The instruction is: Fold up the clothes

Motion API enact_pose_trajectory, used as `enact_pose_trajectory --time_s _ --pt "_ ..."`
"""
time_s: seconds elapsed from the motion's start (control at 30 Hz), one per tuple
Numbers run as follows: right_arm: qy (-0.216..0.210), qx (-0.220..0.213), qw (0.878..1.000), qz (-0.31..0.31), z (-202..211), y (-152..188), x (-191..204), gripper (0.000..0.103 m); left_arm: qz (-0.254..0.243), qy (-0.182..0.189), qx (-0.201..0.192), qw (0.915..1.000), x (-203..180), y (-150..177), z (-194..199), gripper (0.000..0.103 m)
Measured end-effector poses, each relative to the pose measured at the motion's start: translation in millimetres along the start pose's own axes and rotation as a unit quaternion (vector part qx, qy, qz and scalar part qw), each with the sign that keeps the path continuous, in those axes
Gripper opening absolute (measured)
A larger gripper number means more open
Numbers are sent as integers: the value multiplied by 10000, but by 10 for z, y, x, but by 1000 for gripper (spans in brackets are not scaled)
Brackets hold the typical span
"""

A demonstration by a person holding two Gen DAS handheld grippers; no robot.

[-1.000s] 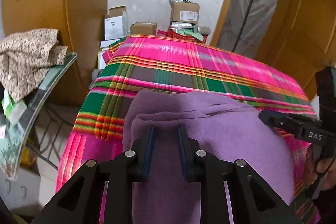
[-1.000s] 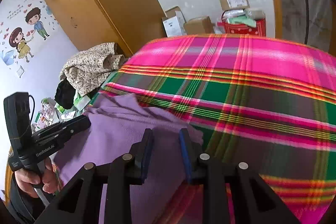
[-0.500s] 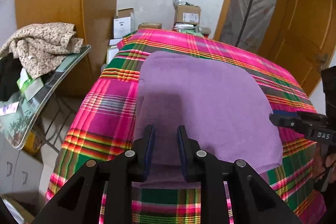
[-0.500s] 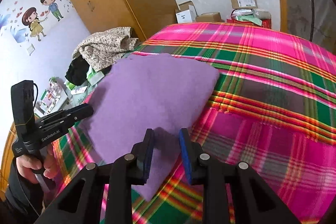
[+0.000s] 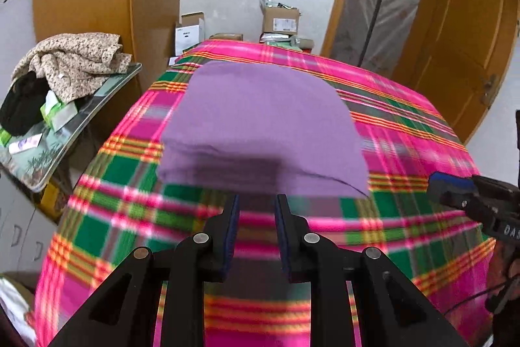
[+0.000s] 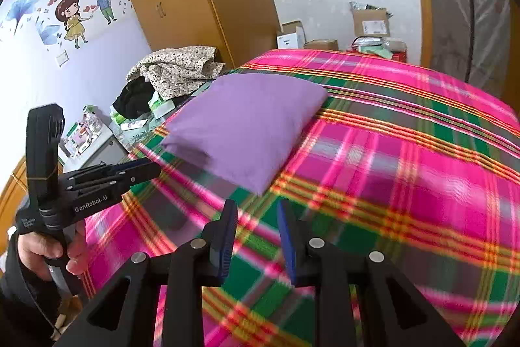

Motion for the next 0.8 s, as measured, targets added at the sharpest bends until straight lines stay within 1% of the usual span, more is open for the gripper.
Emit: enact_pose_trajectory --time_s 0.17,0.37,0.5,0.63,0.67,0.7,0.73,0.8 --pt "261 -158 9995 39 246 262 33 28 74 -109 -172 9998 -139 114 262 28" --pt "550 -145 9984 -15 347 613 -32 29 93 -319 -301 9990 -246 288 511 30" --pt "619 -128 9980 -69 374 738 -44 29 96 -458 -268 9985 -261 414 552 31" --pt "736 -250 9970 52 439 729 -37 31 99 -526 -244 9983 -268 485 583 33" --pt "742 -258 9969 83 444 729 -32 31 99 -541 -272 9981 -269 483 599 43" --pt "736 -266 9969 92 450 731 -23 31 111 -553 -309 9979 -267 478 616 57" --pt "743 -278 9968 106 454 730 -18 31 126 -564 -346 9977 -264 472 633 63" --pt "758 -302 9966 135 461 729 -8 31 162 -547 -398 9976 -259 460 661 64"
Point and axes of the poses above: each gripper's, at about its wrist camera, not at the fingertips, and z roughly against the way its jaws point, x to its left, y to its underside, the point moved 9 cm from there along -z, roughly the way its jaws point, and after that the axes turned 4 degrees about -x, right-handed, at the moved point
